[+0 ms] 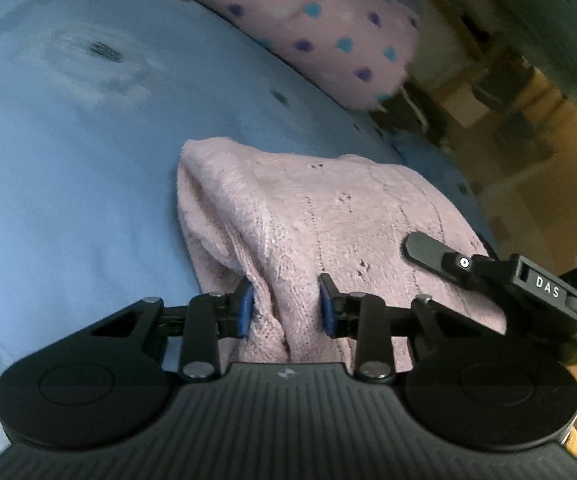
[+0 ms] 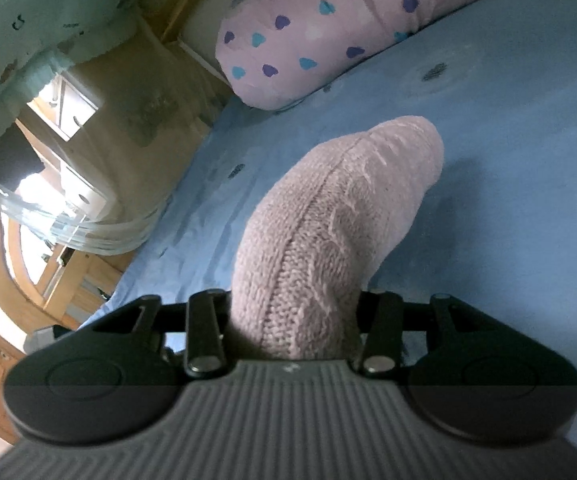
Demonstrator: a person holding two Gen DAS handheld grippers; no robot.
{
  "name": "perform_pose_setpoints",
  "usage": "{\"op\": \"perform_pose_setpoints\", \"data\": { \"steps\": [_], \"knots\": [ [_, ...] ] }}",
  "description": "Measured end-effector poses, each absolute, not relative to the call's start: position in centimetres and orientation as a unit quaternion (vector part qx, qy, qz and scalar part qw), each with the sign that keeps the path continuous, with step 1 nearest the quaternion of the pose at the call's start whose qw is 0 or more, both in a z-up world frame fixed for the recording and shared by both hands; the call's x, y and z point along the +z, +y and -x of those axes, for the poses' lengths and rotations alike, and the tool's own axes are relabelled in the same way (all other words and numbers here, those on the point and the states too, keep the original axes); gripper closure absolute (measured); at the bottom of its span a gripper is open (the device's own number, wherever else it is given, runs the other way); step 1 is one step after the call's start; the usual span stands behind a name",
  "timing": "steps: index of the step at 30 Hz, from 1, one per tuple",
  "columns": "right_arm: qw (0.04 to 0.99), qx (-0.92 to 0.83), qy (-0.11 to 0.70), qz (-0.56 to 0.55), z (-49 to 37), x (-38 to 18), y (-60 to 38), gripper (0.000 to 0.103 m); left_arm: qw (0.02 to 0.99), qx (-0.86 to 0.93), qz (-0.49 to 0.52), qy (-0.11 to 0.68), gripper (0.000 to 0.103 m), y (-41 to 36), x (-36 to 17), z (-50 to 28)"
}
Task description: Fold small clothes
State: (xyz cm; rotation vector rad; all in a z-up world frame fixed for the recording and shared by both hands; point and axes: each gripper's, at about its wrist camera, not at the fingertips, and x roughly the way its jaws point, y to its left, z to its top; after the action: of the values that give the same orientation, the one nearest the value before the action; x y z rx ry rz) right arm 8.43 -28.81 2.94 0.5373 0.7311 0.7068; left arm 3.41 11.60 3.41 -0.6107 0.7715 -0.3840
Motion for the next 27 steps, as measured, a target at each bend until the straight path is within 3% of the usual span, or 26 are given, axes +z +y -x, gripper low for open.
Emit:
{"op": "perform_pose_setpoints", "data": {
  "steps": [8,15,20,27],
  "knots": [
    [0.839,0.305,0.353,-0.279,-2.0,2.6,-36.4,0.056,0.858,-0.221,0.256,0.387,0.066,5.1,4.2,2.2],
    [0.850,0.255,0.387,-0.250,-0.3,-2.3,-39.0,0.055,0.878,-0.173,0.178,0.410,0.065,1.8,2.6,4.0],
    [0.876,0.243,0.357,-0.217,0.8,-4.3,-38.6,0.044,0.886,-0.155,0.167,0.405,0.064,1.5,1.4,4.7],
    [0.902,0.214,0.316,-0.203,3.5,-4.0,-38.3,0.037,0.900,-0.137,0.151,0.384,0.064,0.9,2.3,6.4]
  ]
}}
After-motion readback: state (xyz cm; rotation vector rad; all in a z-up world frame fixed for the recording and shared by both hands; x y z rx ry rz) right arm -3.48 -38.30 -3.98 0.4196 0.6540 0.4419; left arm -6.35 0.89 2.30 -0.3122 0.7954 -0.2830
